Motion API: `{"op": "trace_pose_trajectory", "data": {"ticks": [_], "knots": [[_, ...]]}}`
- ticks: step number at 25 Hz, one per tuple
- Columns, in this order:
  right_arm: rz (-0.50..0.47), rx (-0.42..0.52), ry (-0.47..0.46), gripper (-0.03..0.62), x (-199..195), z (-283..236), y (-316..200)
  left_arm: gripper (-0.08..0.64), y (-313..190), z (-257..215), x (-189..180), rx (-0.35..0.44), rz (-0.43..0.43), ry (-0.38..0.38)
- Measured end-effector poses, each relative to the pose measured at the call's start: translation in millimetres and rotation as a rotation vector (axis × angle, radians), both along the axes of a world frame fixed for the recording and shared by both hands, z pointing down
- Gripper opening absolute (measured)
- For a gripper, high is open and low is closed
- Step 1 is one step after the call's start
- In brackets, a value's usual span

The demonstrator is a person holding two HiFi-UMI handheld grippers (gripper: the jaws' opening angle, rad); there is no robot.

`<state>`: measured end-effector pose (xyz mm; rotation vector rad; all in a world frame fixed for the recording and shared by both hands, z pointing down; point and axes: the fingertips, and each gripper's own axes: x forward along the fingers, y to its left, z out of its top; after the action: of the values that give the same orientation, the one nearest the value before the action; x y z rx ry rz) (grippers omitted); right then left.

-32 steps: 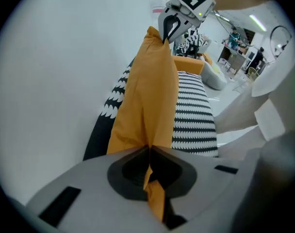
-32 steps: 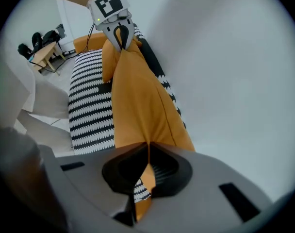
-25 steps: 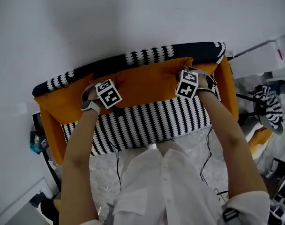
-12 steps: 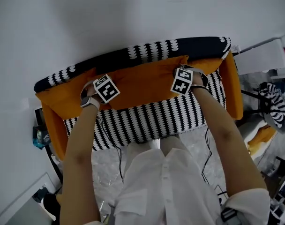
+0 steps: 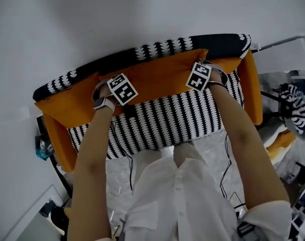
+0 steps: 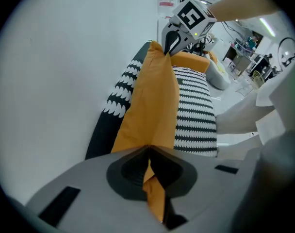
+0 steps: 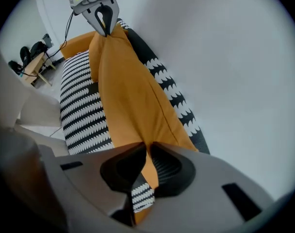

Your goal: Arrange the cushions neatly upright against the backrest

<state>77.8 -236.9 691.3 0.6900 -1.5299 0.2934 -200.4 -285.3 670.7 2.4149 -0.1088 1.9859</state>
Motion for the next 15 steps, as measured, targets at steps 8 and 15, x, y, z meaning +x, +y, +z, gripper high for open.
{"op": "trace_pose_trajectory", "data": {"ticks": [8,15], "knots": [[0.075,0.026,-0.035,0.059,0.3,8.4,-11.7,0.032,-17.0,9.3,0.6,0.042,-0.092,0.050],[0.211,0.093,-0.186,0.083,-5.6,-16.6,-15.4,0.063,-23.4,-13.4,12.4,0.043,-0.256,0.204]]}}
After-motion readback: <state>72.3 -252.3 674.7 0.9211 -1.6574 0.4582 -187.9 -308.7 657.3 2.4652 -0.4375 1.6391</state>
